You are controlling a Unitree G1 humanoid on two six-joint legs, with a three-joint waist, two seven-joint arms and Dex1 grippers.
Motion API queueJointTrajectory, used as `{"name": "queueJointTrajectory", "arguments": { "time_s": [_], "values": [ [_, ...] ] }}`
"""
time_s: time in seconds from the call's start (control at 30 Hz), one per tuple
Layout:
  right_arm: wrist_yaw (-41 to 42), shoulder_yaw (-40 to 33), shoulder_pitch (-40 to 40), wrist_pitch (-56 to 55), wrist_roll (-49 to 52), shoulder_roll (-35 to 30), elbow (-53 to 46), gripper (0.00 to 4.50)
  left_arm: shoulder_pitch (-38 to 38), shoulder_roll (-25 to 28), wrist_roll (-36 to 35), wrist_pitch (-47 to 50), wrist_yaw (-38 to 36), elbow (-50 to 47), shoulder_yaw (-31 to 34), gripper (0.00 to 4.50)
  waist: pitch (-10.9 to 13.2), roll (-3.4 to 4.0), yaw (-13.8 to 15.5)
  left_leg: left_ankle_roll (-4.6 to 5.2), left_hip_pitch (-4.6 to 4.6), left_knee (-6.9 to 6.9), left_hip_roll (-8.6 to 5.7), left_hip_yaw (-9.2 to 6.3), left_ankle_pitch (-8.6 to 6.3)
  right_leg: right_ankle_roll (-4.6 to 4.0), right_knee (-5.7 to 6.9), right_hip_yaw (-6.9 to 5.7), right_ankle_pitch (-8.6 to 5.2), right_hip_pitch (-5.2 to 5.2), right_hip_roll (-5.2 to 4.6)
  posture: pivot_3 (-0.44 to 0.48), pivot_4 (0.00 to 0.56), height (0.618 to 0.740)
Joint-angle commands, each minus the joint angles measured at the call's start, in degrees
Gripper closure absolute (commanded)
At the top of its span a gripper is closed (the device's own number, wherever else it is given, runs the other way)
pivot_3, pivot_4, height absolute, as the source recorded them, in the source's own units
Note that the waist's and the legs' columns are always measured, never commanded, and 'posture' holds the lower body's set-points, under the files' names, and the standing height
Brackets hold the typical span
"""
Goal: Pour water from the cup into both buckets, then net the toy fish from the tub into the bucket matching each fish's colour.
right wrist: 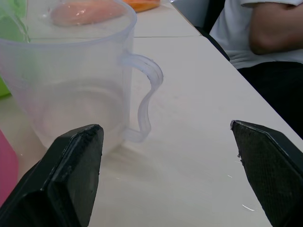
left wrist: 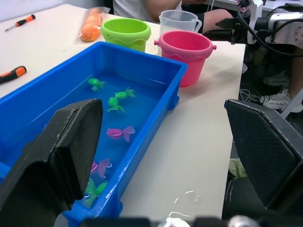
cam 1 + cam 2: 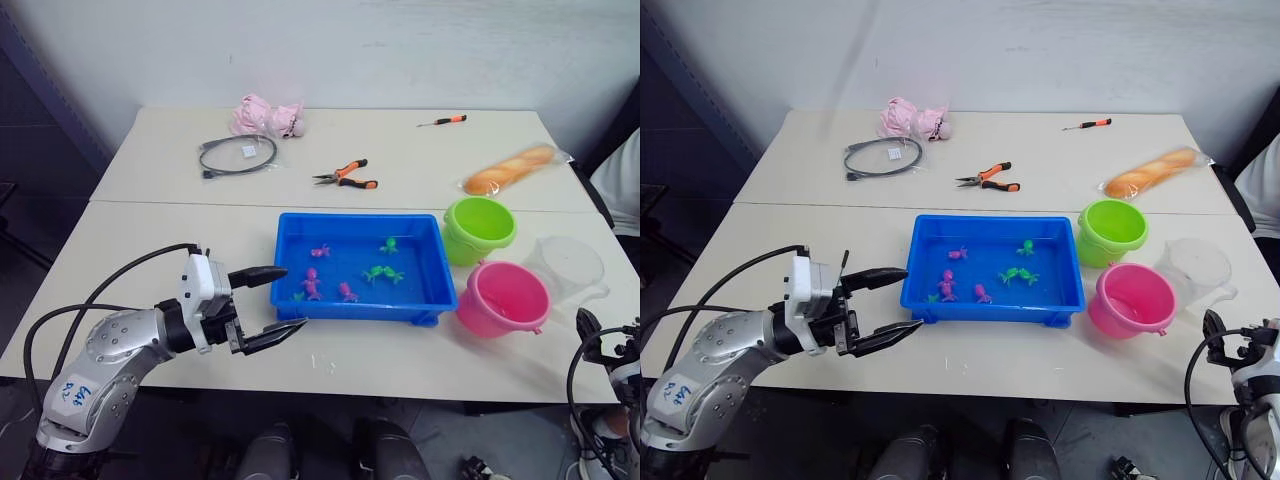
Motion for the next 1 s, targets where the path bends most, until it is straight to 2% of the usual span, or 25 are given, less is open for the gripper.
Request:
{"name": "queueJointTrajectory", "arguments": {
  "time_s": [0.03, 0.47, 0.8, 0.87, 0.93, 1.0],
  "values": [
    [0.6, -0.5, -1.6, -1.5, 0.3, -1.7, 1.6, 0.00, 0.1, 0.0, -0.1, -0.3, 0.2, -2.2, 0.5, 0.10, 0.0, 0.00, 0.0, 0.00, 0.00, 0.01, 0.00, 0.00, 0.00, 0.00, 0.00, 0.00, 0.00, 0.00, 0.00, 0.000, 0.150, 0.740],
    [-4.3, 1.1, -9.9, -4.9, -3.6, -3.1, 12.3, 0.00, -1.0, -0.3, 0.6, -0.6, 0.2, -1.7, -0.1, 0.10, 0.0, 0.00, -0.7, -0.04, 0.00, 0.01, -0.01, -0.01, 0.07, 0.00, 0.02, 0.00, 0.00, 0.00, 0.00, 0.000, 0.150, 0.740],
    [-3.5, -0.6, -17.3, -6.8, 0.4, -3.7, 21.1, 0.00, -2.1, -0.7, 1.9, -1.0, 0.1, -1.0, -0.6, 0.10, 0.0, 0.00, -0.8, -0.08, 0.00, 0.01, -0.01, 0.00, 0.12, 0.00, 0.04, -0.01, 0.00, 0.00, 0.01, 0.000, 0.150, 0.740],
    [-2.5, -0.7, -18.5, -6.6, 1.5, -3.9, 22.1, 0.54, -2.2, -0.8, 2.2, -1.0, 0.0, -1.0, -0.7, 0.00, 0.0, 0.00, -0.8, -0.07, -0.01, 0.01, -0.01, -0.01, 0.13, 0.00, 0.03, -0.01, 0.00, 0.00, 0.01, 0.000, 0.150, 0.740],
    [-1.9, -0.9, -19.6, -6.1, 2.5, -4.2, 22.9, 1.37, -2.2, -0.7, 2.3, -1.1, -0.1, -1.0, -0.7, 0.00, 0.0, 0.00, -0.8, -0.07, -0.01, 0.01, -0.01, -0.01, 0.13, 0.00, 0.03, -0.01, 0.00, 0.00, 0.01, 0.000, 0.150, 0.740],
    [-1.6, -1.1, -20.3, -5.8, 3.2, -4.4, 23.2, 2.43, -2.1, -0.6, 2.4, -1.2, -0.2, -0.9, -0.6, 0.00, 0.0, 0.00, -0.7, -0.07, -0.01, 0.01, 0.00, -0.01, 0.13, 0.00, 0.03, -0.01, 0.00, 0.00, 0.01, 0.000, 0.150, 0.740]
  ]
}}
